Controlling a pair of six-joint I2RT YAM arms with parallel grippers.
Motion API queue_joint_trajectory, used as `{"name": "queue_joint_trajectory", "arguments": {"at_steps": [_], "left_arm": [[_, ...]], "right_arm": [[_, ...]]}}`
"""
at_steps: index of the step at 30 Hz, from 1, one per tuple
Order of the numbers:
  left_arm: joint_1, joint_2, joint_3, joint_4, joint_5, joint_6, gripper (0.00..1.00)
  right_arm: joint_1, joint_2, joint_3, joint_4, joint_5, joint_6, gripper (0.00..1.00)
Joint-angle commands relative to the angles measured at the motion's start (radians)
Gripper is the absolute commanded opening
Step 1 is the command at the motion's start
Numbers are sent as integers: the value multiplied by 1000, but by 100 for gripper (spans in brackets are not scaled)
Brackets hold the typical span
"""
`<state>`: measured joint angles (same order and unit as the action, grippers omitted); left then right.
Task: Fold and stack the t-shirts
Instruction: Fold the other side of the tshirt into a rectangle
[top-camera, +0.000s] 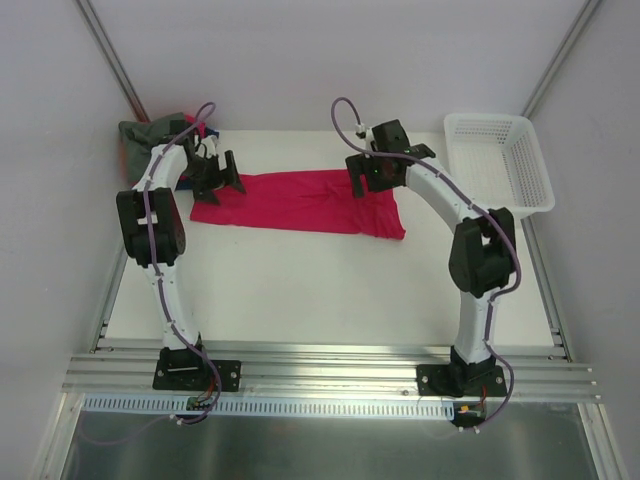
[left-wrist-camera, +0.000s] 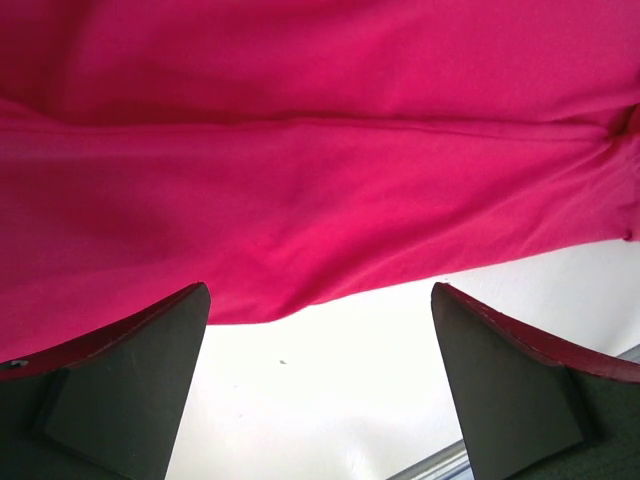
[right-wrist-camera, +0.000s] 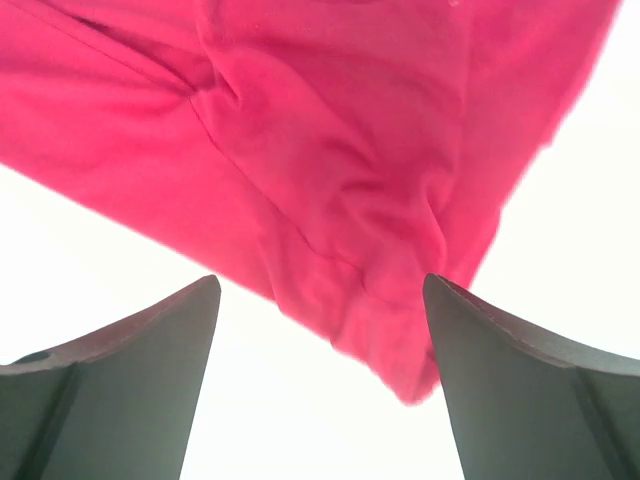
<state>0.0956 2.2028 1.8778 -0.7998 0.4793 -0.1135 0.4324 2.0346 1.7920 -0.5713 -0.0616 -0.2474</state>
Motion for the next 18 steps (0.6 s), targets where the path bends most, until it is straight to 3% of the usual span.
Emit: {"name": "queue_joint_trajectory", "arguments": {"at_steps": [1,11,18], "left_arm": [[30,-18,44,-13,33,0,94],[16,-2,3,-13,38,0,94],[-3,5,-19,-15,25,3,94]], "right_arm": [[-14,-94,-84,-27,5,-1,86],[-44,-116,-232,-21,-285,158,84],[-58,-54,-241,-16,-294,191,85]]}}
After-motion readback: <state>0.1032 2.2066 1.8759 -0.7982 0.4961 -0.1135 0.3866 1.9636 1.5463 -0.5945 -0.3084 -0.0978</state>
